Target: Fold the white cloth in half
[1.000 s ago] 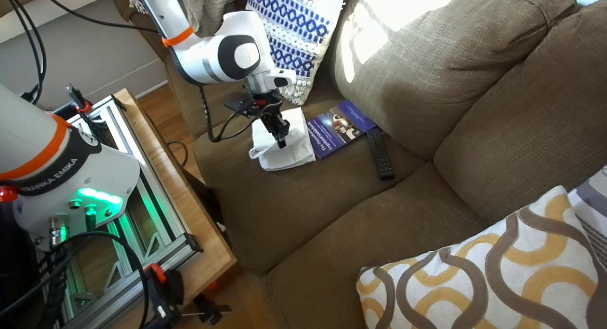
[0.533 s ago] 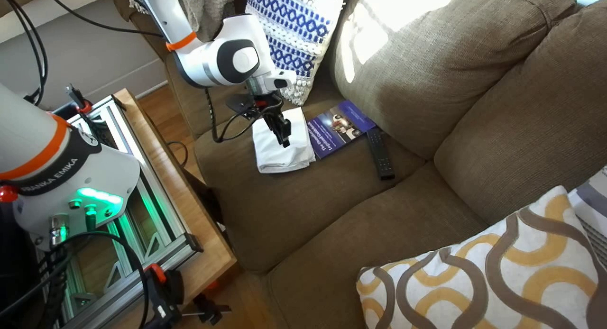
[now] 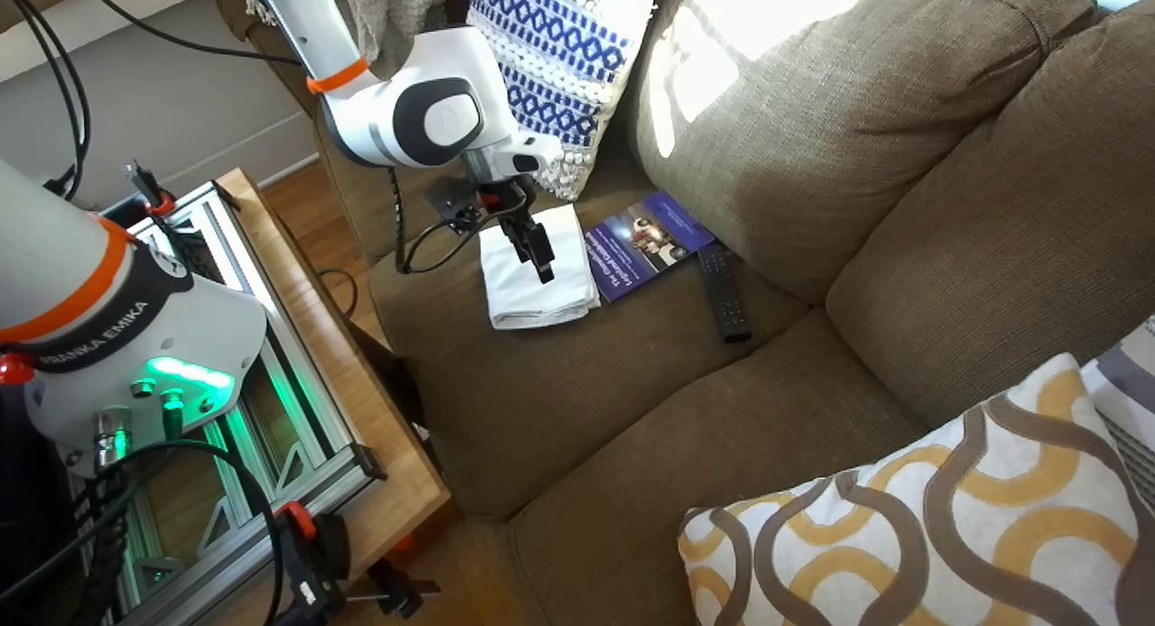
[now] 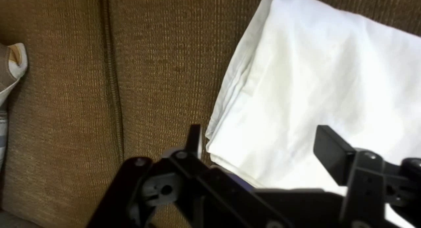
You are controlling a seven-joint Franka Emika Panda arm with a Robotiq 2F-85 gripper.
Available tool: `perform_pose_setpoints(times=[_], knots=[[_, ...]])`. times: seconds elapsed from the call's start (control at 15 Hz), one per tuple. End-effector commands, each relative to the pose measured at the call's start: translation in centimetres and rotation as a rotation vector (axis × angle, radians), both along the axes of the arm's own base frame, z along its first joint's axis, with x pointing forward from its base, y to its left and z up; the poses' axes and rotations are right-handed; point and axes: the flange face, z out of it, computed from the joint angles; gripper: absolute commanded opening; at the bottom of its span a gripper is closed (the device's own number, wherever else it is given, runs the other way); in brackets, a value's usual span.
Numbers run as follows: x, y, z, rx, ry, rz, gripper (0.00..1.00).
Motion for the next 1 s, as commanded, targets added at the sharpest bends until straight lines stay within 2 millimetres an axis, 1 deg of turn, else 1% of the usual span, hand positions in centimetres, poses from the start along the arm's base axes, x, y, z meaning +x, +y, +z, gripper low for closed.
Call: perform_pose_setpoints(times=[0.0, 0.2, 0.4, 0.47, 0.53, 0.73, 0.87, 0.93], knots=[[-3.2, -0.3, 4.1, 0.059, -0.086, -0.041, 1.0], [-6.2, -1.1, 7.5, 0.075, -0.154, -0.111, 1.0], [-8.1, -2.1, 10.6, 0.092, -0.233, -0.189, 1.0], [-5.0, -2.1, 9.7, 0.096, -0.251, -0.205, 1.0], [-5.2, -2.2, 10.5, 0.103, -0.264, -0.211, 1.0], [-3.4, -2.2, 12.5, 0.113, -0.311, -0.224, 1.0], [-3.6, -2.3, 14.4, 0.126, -0.332, -0.22, 1.0], [-2.5, -2.3, 14.8, 0.136, -0.331, -0.223, 1.0]])
